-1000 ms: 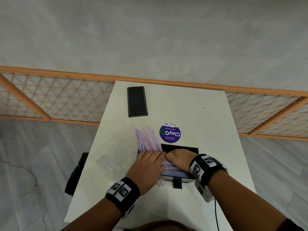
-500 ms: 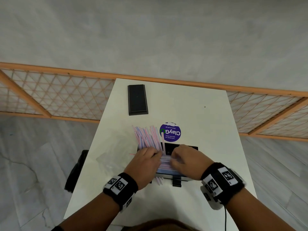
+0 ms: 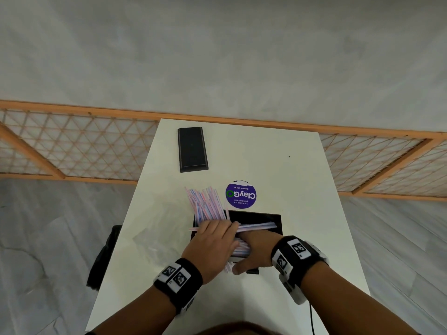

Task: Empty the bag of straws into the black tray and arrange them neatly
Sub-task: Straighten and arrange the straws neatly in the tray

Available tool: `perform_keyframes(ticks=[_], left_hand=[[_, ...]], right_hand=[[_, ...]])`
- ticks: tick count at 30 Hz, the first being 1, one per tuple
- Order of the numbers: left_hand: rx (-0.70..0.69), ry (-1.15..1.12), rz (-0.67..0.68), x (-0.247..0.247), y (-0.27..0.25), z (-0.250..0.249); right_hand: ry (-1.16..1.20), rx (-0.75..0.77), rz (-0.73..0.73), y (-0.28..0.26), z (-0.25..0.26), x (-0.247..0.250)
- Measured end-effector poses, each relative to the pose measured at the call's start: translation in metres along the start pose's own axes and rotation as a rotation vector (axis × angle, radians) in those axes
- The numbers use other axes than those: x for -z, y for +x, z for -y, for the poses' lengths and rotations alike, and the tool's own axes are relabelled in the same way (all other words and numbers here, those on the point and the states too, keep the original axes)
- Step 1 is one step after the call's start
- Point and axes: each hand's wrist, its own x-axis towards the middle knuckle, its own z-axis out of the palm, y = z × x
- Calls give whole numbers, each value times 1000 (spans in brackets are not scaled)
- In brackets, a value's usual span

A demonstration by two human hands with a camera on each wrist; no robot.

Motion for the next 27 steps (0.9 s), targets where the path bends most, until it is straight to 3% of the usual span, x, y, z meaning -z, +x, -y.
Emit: perform_keyframes(ticks=[12, 20, 27], left_hand=[[35, -31, 7, 1, 0, 7], [3, -83, -16, -6, -5, 16], [10, -32, -11, -5, -1, 14]], right_hand=[[-100, -25, -22, -8, 10, 15], [-66, 114, -279, -42, 6, 39], [-48, 69, -136, -37, 11, 20]])
